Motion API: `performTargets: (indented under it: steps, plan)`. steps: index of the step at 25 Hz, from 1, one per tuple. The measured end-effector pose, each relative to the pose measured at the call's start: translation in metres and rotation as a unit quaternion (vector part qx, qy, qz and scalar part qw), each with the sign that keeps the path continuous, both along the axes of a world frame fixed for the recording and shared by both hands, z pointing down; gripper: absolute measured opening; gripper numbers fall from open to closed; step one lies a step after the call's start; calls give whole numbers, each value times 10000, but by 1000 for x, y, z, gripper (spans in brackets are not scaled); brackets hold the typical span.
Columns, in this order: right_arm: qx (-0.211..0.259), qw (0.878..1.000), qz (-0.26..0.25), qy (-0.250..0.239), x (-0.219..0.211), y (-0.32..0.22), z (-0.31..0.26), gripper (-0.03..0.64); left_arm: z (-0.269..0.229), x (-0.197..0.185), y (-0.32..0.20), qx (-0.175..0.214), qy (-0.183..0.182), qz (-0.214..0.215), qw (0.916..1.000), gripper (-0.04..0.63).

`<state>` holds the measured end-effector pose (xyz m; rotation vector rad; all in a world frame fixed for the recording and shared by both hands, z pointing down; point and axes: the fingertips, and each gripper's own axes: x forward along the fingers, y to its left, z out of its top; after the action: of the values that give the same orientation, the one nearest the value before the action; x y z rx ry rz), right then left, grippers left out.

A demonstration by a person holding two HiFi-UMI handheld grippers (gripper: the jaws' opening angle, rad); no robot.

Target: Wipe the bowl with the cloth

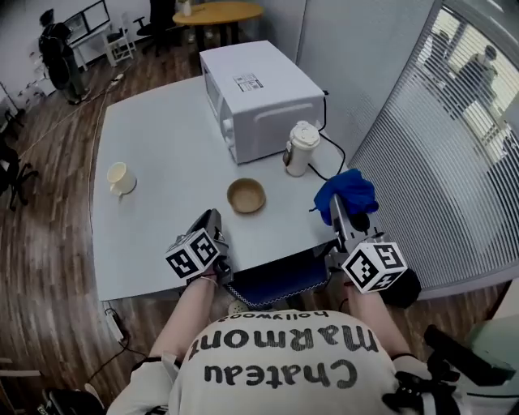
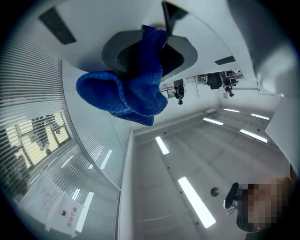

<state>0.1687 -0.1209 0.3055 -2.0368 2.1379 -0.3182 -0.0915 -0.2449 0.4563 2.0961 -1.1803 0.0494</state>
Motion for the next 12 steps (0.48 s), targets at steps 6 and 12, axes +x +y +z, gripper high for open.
performTargets:
  steps: [6, 12]
  plan:
    - [-199, 9934, -1088, -316, 9, 12, 6, 67, -85, 28, 84, 979, 251, -118, 9948, -8]
    - [-231, 9828, -1801, -335, 17, 66, 9, 67, -109, 57, 180, 1309, 360, -504, 9895, -9]
